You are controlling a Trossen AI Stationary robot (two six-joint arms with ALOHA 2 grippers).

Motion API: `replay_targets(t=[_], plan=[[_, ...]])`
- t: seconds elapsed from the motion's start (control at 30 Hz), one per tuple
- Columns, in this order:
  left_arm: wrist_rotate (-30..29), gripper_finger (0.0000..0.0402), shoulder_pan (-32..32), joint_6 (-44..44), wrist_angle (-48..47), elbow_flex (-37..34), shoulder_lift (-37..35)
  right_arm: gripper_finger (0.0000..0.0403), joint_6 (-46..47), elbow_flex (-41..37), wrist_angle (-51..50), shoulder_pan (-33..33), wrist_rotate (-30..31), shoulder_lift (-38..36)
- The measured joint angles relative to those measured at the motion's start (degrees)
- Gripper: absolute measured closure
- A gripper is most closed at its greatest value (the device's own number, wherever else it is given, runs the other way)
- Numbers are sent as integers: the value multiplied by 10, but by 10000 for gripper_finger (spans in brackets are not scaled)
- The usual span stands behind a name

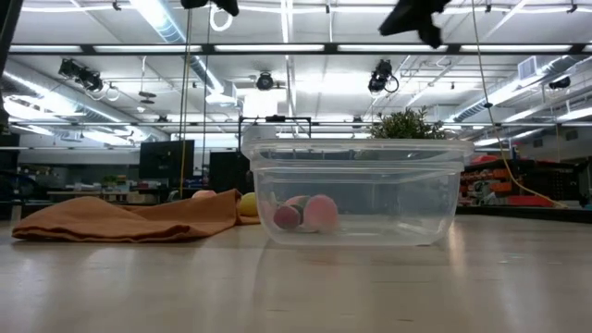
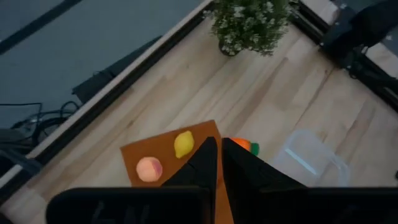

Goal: Pick and placing Produce into tupperware
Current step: Put the carrot into the transparent bin

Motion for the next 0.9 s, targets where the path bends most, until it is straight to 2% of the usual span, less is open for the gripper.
replay_targets(t=[0.23,0.4,0.5,0.67,0.9], plan=[[-4,378,14,34,-25,-1,-14,401,18,14,81,73,-1,112],[1,380,30,59,-5,-1,-36,401,7,117,84,104,-1,192],[33,389,49,75,47,-1,-63,401,-3,194,71,110,11,235],[112,396,89,75,206,-1,-109,401,-19,296,29,106,43,291],[110,385,99,123,313,-2,-141,401,-11,335,25,95,46,330]])
